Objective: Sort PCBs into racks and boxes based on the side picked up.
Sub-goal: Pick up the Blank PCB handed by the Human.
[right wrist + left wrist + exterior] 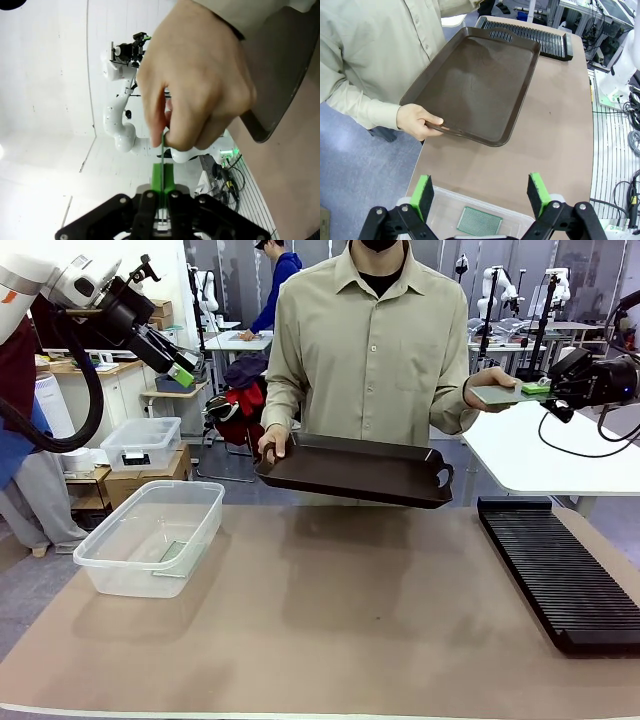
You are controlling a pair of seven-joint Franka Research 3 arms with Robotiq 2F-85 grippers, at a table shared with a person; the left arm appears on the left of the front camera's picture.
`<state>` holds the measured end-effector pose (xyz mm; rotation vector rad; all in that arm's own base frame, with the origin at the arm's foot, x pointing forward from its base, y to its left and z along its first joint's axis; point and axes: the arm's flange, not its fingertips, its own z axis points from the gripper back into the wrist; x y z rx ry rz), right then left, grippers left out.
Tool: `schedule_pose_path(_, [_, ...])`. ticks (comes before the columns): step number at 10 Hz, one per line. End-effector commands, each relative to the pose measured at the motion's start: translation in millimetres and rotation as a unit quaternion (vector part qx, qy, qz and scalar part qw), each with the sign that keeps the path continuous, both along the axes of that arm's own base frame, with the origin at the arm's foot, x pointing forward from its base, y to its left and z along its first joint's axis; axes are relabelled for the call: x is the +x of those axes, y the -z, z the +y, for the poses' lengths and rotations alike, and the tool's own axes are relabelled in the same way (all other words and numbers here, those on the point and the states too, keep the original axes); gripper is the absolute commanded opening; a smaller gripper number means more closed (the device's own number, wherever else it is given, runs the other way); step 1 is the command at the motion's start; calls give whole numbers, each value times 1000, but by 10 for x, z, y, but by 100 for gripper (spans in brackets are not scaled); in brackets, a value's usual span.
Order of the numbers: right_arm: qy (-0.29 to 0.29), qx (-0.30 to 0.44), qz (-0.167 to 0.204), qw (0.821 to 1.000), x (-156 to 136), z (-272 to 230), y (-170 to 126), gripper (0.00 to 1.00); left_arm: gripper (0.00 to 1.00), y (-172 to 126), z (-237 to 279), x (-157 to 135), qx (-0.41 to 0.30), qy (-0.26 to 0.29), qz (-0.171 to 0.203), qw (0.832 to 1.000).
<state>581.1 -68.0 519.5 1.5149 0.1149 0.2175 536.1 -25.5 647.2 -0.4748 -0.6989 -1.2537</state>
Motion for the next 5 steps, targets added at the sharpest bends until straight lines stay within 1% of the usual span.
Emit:
schedule_pose_path(1, [-10,16,-2,1000,40,-14,-12,0,100,14,-2,-5,1,-1,0,1000])
schedule_pose_path(3, [-6,11,3,1000,34,-13,3,0,100,14,-2,-5,1,-1,0,1000])
schedule_pose_path(4, [10,-2,14,1000,34,1,1,0,100,14,-2,-5,1,-1,0,1000])
schedule_pose_path(5, [26,-20,41,999,38,19,-6,0,100,14,-2,-5,1,-1,0,1000])
